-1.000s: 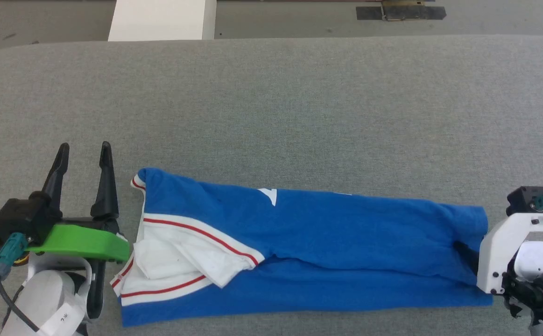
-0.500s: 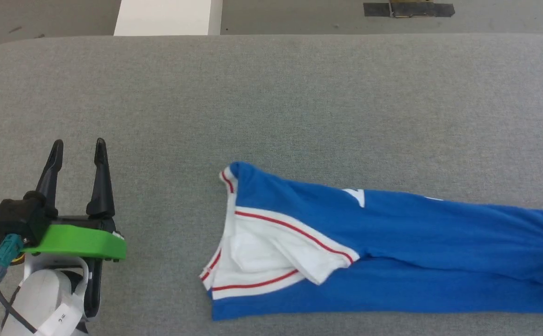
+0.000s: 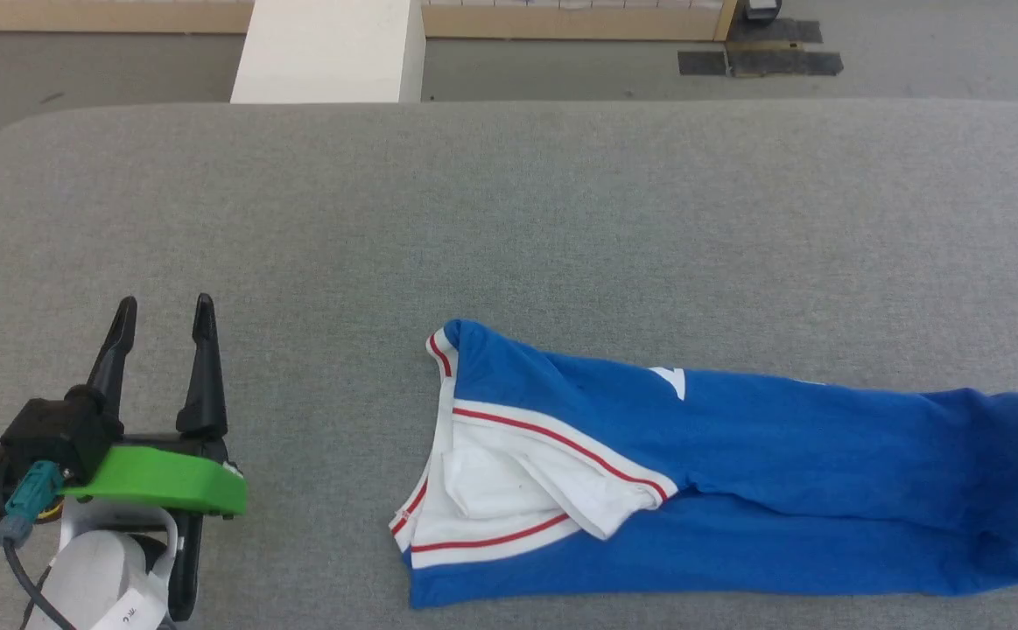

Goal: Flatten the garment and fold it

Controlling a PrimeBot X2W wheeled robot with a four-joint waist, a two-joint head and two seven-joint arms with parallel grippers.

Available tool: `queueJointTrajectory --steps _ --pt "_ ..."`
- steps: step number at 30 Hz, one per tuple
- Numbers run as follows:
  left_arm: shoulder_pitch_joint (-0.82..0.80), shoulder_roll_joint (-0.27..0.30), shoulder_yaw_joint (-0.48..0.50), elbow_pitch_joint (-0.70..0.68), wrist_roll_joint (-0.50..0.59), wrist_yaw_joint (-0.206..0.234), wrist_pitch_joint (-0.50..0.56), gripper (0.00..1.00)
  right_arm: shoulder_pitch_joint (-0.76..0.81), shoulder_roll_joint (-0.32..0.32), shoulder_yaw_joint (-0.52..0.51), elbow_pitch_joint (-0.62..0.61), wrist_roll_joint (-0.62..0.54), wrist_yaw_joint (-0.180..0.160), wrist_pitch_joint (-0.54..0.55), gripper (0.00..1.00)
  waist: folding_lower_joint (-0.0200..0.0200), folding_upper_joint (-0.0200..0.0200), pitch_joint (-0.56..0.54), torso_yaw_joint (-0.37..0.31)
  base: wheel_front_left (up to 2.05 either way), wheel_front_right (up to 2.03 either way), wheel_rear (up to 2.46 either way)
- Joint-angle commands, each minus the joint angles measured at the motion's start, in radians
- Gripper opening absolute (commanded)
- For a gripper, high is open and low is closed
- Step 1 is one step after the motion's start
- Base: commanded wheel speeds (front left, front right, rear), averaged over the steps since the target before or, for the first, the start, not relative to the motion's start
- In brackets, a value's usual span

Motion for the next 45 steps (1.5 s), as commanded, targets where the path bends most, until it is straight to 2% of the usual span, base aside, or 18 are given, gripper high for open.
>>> queueJointTrajectory --steps 1,6,8,11,19,27,34,40,44,45 --pt "0.012 -0.004 0.004 0.000 -0.002 -0.001 -0.005 1.00 0.024 0.008 0.016 -0.052 0.032 -0.002 0.033 0.00 0.0000 -0.0001 -0.015 0.000 0.00 0.00 0.00" --pt "0.026 -0.008 0.003 -0.002 -0.004 0.002 -0.005 1.00 0.048 0.051 0.101 -0.178 0.101 -0.002 0.068 0.00 0.0000 -0.0001 -0.027 0.001 0.00 0.00 0.00" --pt "0.032 -0.011 0.002 -0.003 -0.005 0.001 -0.005 1.00 0.034 0.103 0.179 -0.177 0.129 -0.002 0.041 0.00 0.0000 -0.0001 -0.031 0.007 0.00 0.00 0.00" --pt "0.031 -0.015 -0.002 -0.003 -0.006 -0.001 -0.005 1.00 0.005 0.141 0.253 -0.141 0.137 -0.002 0.001 0.00 0.0000 -0.0001 -0.030 0.018 0.00 0.00 0.00" --pt "0.028 -0.020 -0.006 0.008 -0.011 -0.010 -0.005 1.00 -0.133 0.250 0.404 0.037 0.164 -0.002 -0.134 0.00 0.0000 -0.0001 -0.027 0.056 0.00 0.00 0.00" --pt "0.027 -0.027 -0.008 0.020 -0.016 -0.017 -0.005 1.00 -0.258 0.326 0.550 0.209 0.192 -0.002 -0.216 0.00 0.0000 -0.0001 -0.017 0.093 0.00 0.00 0.00" --pt "0.012 -0.033 -0.010 0.030 -0.015 -0.022 -0.005 1.00 -0.363 0.350 0.648 0.387 0.214 -0.002 -0.305 0.00 0.0000 -0.0001 0.009 0.119 0.00 0.00 0.00" --pt "-0.006 -0.043 -0.017 0.040 -0.012 -0.028 -0.005 1.00 -0.433 0.351 0.747 0.539 0.310 -0.002 -0.412 0.00 0.0000 -0.0001 0.033 0.143 0.00 0.00 0.00" --pt "-0.018 -0.049 -0.019 0.050 -0.011 -0.033 -0.005 1.00 -0.467 0.351 0.796 0.645 0.329 -0.002 -0.480 0.00 0.0000 -0.0001 0.044 0.153 0.00 0.00 0.00" --pt "-0.021 -0.051 -0.019 0.053 -0.010 -0.034 -0.005 1.00 -0.475 0.351 0.809 0.669 0.332 -0.002 -0.499 0.09 0.0000 -0.0001 0.045 0.154 0.00 0.00 0.00"
